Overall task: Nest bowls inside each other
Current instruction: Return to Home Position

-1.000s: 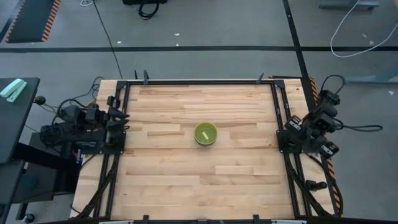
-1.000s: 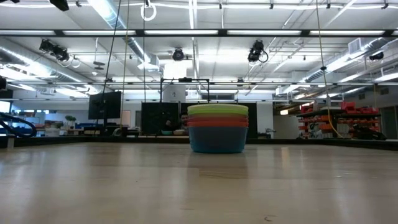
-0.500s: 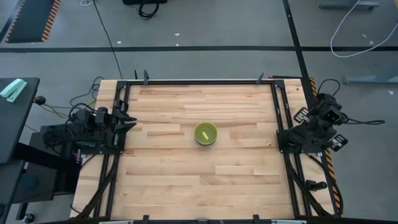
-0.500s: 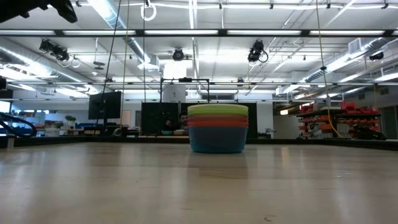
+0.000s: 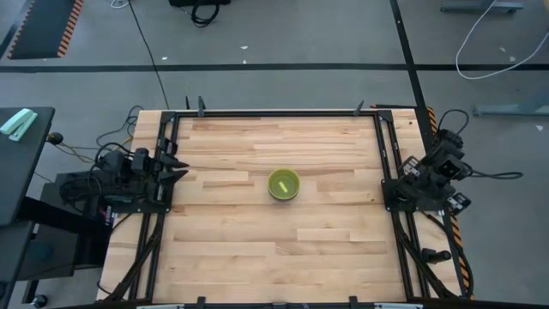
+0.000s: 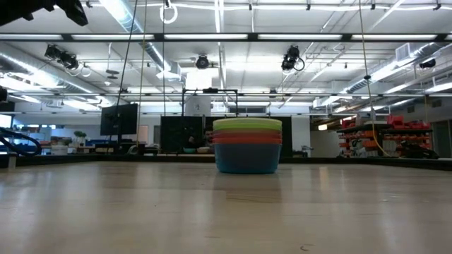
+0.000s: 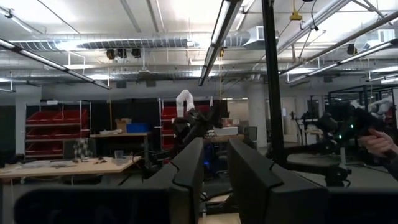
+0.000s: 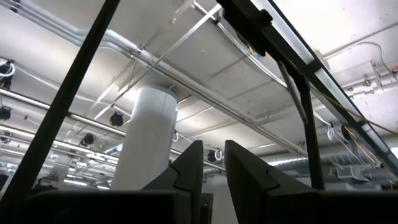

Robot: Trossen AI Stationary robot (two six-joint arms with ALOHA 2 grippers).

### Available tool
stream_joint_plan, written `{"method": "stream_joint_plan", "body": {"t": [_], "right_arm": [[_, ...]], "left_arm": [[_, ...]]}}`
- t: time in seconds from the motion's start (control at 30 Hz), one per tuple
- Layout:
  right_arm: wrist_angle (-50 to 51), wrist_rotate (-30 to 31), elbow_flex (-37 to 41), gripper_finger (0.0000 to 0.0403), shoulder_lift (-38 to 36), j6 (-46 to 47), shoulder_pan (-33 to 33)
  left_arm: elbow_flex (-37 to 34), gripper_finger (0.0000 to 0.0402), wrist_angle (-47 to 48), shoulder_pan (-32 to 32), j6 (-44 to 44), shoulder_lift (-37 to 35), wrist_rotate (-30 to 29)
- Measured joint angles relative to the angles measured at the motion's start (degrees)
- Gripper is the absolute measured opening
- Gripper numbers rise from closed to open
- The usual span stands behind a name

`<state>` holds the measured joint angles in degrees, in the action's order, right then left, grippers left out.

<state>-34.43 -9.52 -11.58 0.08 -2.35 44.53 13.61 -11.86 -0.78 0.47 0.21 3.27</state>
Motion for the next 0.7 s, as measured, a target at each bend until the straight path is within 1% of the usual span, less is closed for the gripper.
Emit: {"method": "stream_joint_plan", "body": {"t": [0.13, 0.2, 0.27, 0.4, 0.7], "right_arm": [[-9.95, 0.01, 6.55, 0.0075, 0.00, 1.94, 0.00], [-14.78, -0.02, 9.22, 0.0074, 0.00, 3.37, 0.00], [-17.45, -0.02, 11.01, 0.0075, 0.00, 4.96, 0.00], [-16.53, 0.51, 10.75, 0.0075, 0.02, 7.83, 0.00], [-14.74, 0.64, 10.49, 0.0075, 0.02, 11.41, 0.00]], "left_arm": [[-2.83, 0.0081, -2.74, 0.00, -1.17, 0.01, 0.04], [-5.19, 0.0083, -6.10, 0.00, -1.50, 0.04, 0.05], [-7.48, 0.0086, -9.98, 0.00, -1.99, 0.02, 0.07], [-10.60, 0.0089, -13.13, -0.02, -3.63, 0.02, 0.09], [-13.06, 0.0081, -13.89, -0.02, -5.97, 0.03, 0.07]]}}
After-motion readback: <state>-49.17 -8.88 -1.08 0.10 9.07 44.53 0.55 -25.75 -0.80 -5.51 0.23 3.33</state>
